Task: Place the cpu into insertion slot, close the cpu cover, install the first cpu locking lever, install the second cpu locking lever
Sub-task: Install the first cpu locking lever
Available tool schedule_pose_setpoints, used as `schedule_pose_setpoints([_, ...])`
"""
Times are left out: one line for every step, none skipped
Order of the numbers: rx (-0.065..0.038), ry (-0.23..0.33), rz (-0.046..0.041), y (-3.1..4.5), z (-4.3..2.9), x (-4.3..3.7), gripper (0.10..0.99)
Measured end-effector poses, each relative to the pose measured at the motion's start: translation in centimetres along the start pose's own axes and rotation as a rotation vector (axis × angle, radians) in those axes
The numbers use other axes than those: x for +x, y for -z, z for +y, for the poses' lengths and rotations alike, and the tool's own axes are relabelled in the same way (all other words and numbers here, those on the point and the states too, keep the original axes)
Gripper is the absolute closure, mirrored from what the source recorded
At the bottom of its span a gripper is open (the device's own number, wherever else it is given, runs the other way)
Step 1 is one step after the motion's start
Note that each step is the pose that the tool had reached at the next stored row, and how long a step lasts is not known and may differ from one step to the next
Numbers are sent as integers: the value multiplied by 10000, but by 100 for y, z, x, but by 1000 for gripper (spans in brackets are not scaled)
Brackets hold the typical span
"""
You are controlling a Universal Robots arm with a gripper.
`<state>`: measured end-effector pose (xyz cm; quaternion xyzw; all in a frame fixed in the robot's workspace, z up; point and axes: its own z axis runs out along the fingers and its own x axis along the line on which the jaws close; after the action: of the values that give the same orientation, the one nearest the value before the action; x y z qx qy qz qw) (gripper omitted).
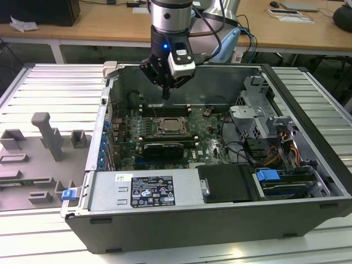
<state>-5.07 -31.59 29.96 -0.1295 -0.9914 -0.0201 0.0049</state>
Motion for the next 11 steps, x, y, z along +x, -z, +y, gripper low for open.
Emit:
schedule_pose_setpoints([2,167,7,0,0,0,980])
schedule_pose_setpoints([4,288,11,0,0,0,980])
schedule_pose_setpoints([9,603,23,-1,0,0,980])
schedule_pose_setpoints([13,847,33,-1,0,0,980])
schedule_pose_setpoints([16,1049,41,-2,0,0,980])
schedule_pose_setpoints([18,1206,46,-2,0,0,980])
schedule_pose_setpoints([21,1404,54,-3,0,0,980])
schedule_pose_setpoints([25,1650,61,-4,0,0,980])
schedule_pose_setpoints([25,1761,57,-4,0,0,980])
schedule_pose_setpoints([21,1882,43,-5,0,0,980])
schedule_pose_setpoints([19,1974,23,-5,-1,2,980])
